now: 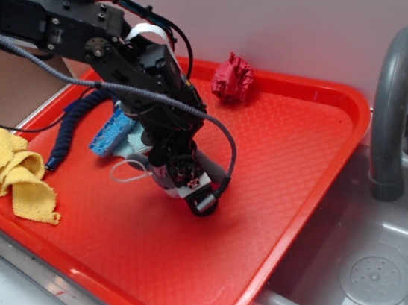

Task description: Grab the gray animal.

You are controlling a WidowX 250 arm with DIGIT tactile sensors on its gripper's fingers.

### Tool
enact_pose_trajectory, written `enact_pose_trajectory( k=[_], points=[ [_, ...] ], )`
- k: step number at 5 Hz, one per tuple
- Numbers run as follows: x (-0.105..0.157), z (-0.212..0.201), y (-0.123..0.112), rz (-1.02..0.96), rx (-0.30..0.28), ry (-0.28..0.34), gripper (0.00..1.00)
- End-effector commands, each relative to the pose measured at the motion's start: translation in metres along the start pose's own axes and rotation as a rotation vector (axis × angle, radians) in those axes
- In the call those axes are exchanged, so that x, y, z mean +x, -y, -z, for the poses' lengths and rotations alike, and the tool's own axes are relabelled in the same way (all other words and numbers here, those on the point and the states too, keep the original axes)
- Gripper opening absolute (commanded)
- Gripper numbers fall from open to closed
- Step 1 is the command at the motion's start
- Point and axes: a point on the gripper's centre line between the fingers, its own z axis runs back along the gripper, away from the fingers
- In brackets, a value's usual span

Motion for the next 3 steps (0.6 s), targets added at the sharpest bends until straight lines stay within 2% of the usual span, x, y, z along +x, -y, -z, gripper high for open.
enact_pose_trajectory(
  k=[1,2,3],
  points=[
    [0.0,-0.074,-0.028,-0.19,-0.062,0.044,0.0],
    [0.002,-0.121,-0.055,-0.285,-0.117,-0.045,0.0],
    [-0.017,-0.161,-0.087,-0.37,-0.09,-0.06,0.0]
  ],
)
